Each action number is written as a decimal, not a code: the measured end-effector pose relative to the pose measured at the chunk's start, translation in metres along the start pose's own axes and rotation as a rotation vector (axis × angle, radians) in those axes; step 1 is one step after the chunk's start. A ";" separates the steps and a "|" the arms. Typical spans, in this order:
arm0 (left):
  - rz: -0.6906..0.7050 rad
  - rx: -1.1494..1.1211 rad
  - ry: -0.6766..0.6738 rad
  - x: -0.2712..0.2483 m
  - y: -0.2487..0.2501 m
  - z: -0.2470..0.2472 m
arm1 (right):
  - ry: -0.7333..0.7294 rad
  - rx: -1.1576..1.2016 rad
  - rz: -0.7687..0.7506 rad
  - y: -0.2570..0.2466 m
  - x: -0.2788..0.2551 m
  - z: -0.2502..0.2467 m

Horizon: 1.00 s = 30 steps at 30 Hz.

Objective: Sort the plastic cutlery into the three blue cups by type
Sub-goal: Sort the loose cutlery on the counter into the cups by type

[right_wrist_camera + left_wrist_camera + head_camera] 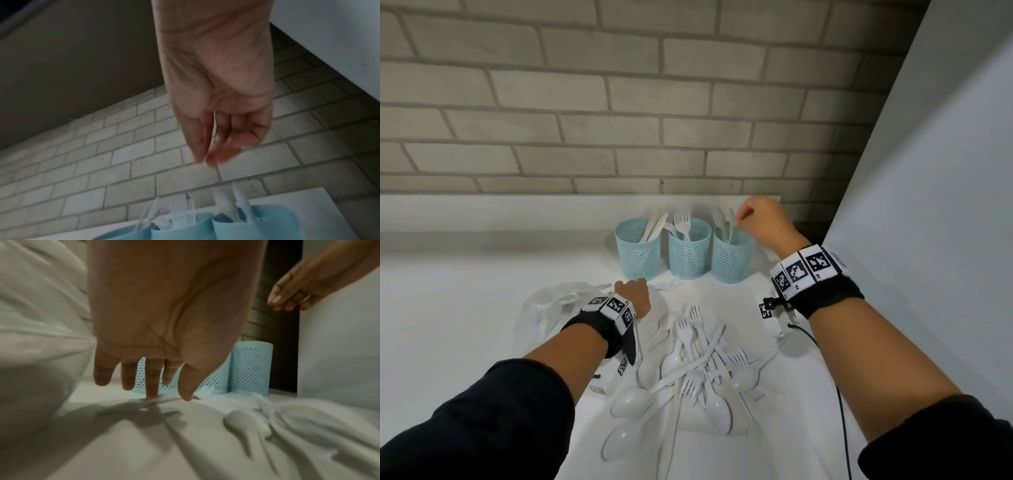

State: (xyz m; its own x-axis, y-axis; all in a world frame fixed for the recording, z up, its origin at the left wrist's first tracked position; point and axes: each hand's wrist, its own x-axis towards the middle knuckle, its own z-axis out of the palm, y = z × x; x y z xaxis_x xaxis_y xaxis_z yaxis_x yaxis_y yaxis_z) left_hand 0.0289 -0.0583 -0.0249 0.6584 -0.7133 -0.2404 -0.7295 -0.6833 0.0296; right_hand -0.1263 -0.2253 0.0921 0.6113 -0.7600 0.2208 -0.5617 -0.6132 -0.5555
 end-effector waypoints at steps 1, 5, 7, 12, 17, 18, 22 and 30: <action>-0.001 0.026 -0.008 -0.002 0.000 0.002 | -0.171 -0.064 0.006 -0.004 -0.009 -0.002; 0.011 0.073 -0.001 -0.007 -0.002 0.011 | -0.702 -0.320 0.092 -0.004 -0.051 0.006; 0.044 0.081 -0.042 -0.012 -0.001 0.009 | -0.765 -0.376 0.166 0.005 -0.067 0.020; 0.025 -0.004 -0.068 -0.023 0.004 0.003 | -0.785 -0.496 0.217 0.018 -0.093 0.049; -0.003 -0.204 -0.034 -0.039 0.003 -0.006 | -0.785 -0.455 0.220 0.021 -0.106 0.056; 0.024 -0.236 -0.070 -0.042 0.002 -0.008 | -0.786 -0.451 0.224 0.021 -0.107 0.056; 0.012 -0.278 -0.118 -0.054 -0.003 -0.009 | -0.763 -0.445 0.225 0.016 -0.111 0.059; -0.001 -0.243 -0.087 -0.066 -0.013 0.016 | -0.714 -0.339 0.291 0.011 -0.117 0.069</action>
State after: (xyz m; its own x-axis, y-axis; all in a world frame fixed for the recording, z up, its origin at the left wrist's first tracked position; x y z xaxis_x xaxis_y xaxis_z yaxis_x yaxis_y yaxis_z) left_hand -0.0074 0.0001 -0.0247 0.6327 -0.7039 -0.3227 -0.6562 -0.7087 0.2592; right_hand -0.1653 -0.1283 0.0046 0.5577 -0.6488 -0.5176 -0.8189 -0.5317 -0.2159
